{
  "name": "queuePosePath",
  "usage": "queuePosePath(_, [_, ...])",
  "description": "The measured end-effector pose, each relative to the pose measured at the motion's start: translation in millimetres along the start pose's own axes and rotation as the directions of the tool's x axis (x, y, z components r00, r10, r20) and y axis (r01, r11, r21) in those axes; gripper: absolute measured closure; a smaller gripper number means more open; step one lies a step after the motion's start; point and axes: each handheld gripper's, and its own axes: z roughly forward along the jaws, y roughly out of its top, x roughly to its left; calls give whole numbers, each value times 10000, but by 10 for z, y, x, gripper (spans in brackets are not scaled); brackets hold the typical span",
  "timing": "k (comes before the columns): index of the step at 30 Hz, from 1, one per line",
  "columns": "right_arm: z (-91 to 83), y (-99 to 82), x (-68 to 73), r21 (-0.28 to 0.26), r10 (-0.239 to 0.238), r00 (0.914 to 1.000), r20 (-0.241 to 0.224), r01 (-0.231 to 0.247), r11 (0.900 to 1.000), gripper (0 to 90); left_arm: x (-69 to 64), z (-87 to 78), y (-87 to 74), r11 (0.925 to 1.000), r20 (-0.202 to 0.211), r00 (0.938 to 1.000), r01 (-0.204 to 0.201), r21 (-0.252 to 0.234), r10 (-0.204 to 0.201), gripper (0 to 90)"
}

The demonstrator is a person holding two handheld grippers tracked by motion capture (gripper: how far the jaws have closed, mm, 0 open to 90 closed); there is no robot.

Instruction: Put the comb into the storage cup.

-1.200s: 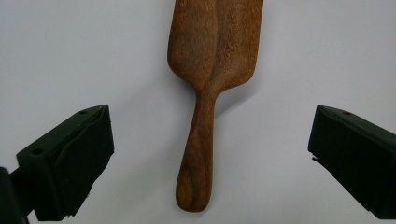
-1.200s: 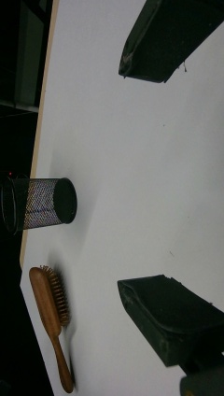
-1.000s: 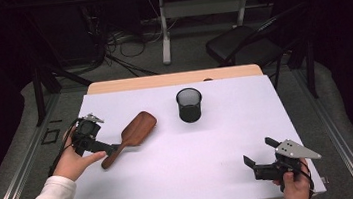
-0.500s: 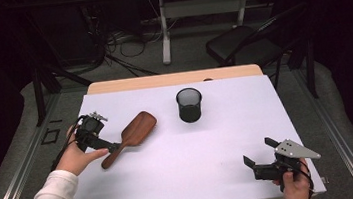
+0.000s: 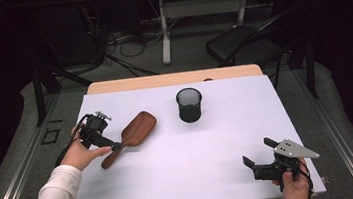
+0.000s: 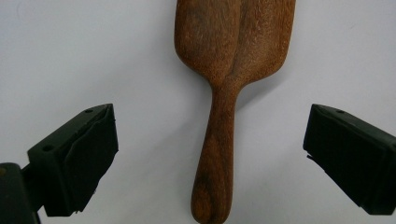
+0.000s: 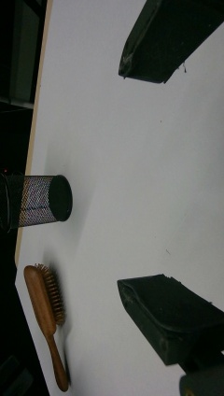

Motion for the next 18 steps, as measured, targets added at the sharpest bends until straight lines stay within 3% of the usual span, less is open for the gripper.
queuePosePath(18, [11, -6, -4, 76, -4, 10000, -54, 4, 10000, 5, -15, 177, 76, 9986, 339, 9994, -99, 515, 81, 85])
